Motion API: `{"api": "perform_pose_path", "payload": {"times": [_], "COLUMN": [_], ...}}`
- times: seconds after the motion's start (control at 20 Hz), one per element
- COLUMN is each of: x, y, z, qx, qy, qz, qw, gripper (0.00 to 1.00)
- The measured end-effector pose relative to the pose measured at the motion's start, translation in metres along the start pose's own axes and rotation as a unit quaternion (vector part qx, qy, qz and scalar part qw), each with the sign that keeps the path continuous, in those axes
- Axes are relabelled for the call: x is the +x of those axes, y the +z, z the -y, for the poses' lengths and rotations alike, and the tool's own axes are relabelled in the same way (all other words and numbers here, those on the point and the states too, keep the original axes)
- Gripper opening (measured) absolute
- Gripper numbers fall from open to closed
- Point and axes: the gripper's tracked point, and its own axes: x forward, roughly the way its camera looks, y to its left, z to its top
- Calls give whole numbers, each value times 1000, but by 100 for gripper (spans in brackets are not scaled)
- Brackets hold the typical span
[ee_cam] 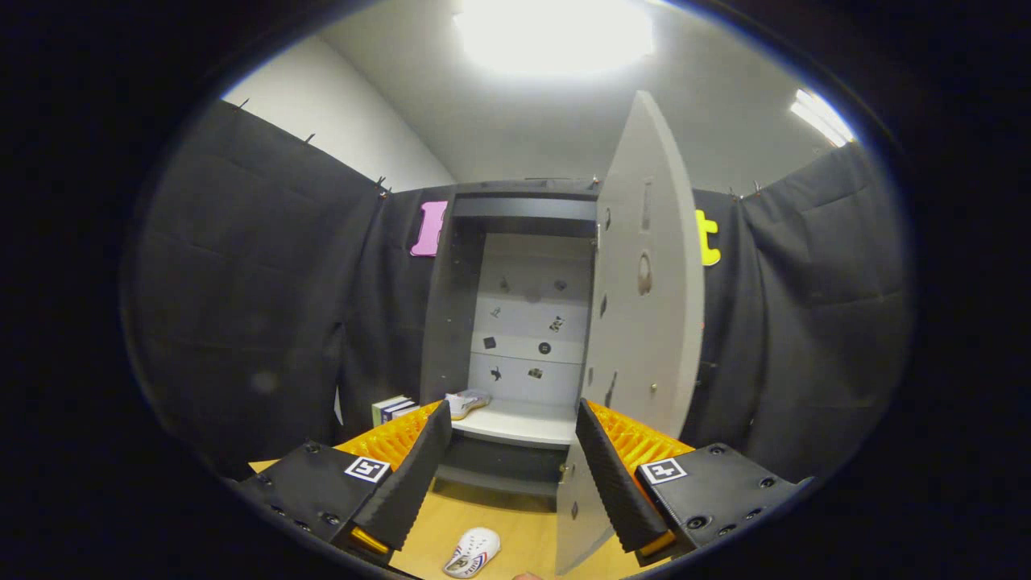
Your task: Open the shoe cabinet door, grab the shoes and put them into the shoe cabinet, then close the shoe cabinet door.
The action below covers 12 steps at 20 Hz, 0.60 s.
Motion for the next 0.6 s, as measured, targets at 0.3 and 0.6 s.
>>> {"api": "perform_pose_path", "payload": {"times": [0.3,0.6], "x": [50,90], "y": [-76,-171], "z": [-31,-47], "qx": [12,50], "qy": [26,40], "qz": [-65,-159], "qw": [997,985], "gripper": [98,98]}}
